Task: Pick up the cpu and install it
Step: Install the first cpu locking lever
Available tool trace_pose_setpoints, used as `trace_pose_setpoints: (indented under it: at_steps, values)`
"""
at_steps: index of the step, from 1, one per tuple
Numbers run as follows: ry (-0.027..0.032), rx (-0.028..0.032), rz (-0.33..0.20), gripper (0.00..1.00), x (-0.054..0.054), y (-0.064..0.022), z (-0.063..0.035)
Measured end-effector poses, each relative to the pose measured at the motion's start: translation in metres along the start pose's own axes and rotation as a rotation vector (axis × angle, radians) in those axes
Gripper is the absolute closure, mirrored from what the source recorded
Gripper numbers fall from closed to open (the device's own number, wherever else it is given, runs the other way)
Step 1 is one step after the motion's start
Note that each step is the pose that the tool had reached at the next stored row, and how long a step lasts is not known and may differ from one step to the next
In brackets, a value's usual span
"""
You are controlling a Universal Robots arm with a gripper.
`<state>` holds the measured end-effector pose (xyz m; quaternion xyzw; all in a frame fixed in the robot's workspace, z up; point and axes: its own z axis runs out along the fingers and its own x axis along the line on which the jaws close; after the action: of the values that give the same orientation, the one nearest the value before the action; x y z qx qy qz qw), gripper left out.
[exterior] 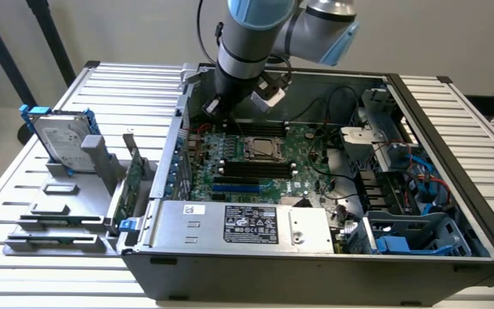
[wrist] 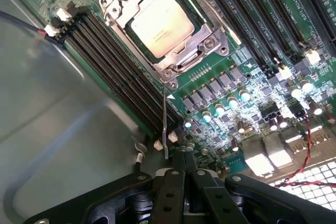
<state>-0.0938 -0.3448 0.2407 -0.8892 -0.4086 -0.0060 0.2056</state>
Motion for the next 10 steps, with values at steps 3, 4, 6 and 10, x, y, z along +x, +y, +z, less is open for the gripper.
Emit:
trace_pose_setpoints:
  at_steps: [3,4,6,10]
  values:
    - [0.0158,-0.0056,0.029,0.89,0.0,0.0,0.0]
    - [0.021,-0.008,0.038,0.89,0.0,0.0,0.0001]
    - [0.0322,-0.014,0.052,0.89,0.0,0.0,0.0]
    - [0.0541,-0.0278,0.071,0.89,0.0,-0.0001,-0.0001]
